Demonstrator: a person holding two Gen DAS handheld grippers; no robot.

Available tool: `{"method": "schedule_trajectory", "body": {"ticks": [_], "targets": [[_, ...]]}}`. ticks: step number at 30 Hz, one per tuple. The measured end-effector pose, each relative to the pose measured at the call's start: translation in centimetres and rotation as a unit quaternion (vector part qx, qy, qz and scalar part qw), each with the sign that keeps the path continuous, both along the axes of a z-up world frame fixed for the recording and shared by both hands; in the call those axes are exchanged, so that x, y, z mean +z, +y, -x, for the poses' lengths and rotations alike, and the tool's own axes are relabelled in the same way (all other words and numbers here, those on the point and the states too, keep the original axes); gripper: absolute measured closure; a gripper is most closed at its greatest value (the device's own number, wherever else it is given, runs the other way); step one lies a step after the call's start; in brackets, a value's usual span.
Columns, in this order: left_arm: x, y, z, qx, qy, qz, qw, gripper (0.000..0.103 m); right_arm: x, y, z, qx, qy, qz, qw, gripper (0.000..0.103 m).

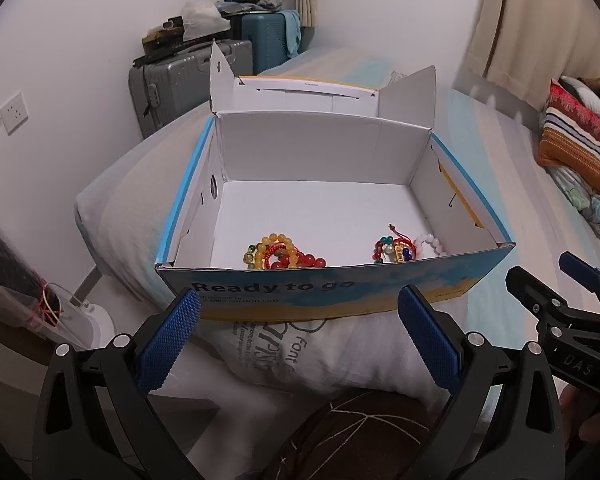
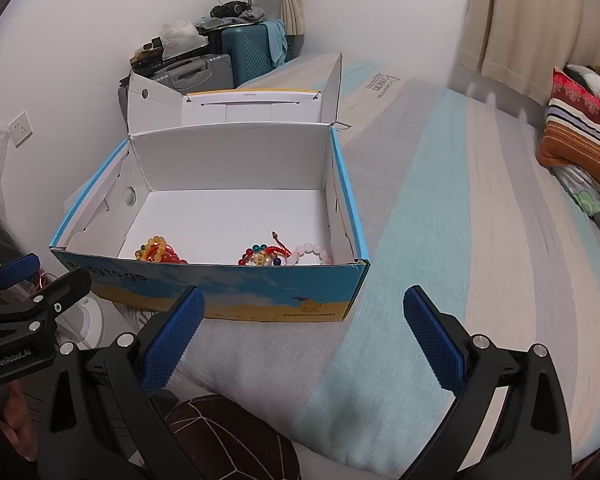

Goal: Organize jewelry

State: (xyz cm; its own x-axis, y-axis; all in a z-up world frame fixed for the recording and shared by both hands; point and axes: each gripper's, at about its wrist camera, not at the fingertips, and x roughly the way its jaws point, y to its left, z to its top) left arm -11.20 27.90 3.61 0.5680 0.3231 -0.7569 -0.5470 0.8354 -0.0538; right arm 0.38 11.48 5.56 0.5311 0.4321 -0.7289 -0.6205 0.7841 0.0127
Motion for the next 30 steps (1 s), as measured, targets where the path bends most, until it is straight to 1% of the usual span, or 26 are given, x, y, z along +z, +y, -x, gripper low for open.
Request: {"method": "schedule_trajectory", "body": {"ticks": [3, 7, 11, 15, 19, 23, 30], "targets": [[0.0, -0.1, 0.0, -0.002, -0.001, -0.001, 1.0, 0.006, 0.0, 0.0, 0.0, 0.0, 0.0, 0.0, 1.0, 0.007], [0.1, -0.3, 0.0, -0.005, -0.002, -0.012, 0.9999, 0.006, 0.0, 0.0, 0.0, -0.002, 0.002, 0.0, 1.0, 0.007], [0.3, -0.2, 0.1, 0.004, -0.012, -0.004, 0.9999, 0.006, 0.0, -0.1, 0.0, -0.004, 0.003, -0.002, 1.0, 0.007], [0.6, -0.5, 0.0, 0.011, -0.01, -0.025, 0.9996, 0.006, -0.1, -0.2, 0.0, -0.005, 0.003, -0.004, 1.0, 0.007], [0.8, -0.6, 0.0, 0.02, -0.01, -0.029, 0.9993, 0.006, -0.2, -0.3, 0.0, -0.006, 0.005, -0.006, 1.0, 0.007], [0.9, -0.7, -0.3, 0.022, 0.0, -0.037, 0.9991, 0.006, -0.2, -0.3, 0.0, -0.006, 0.006, -0.005, 1.0, 0.007], [1.1, -0.9, -0.2, 0.026, -0.002, -0.051, 0.9984, 0.006, -0.4, -0.2, 0.1, -0.006, 0.008, -0.005, 1.0, 0.007]]}}
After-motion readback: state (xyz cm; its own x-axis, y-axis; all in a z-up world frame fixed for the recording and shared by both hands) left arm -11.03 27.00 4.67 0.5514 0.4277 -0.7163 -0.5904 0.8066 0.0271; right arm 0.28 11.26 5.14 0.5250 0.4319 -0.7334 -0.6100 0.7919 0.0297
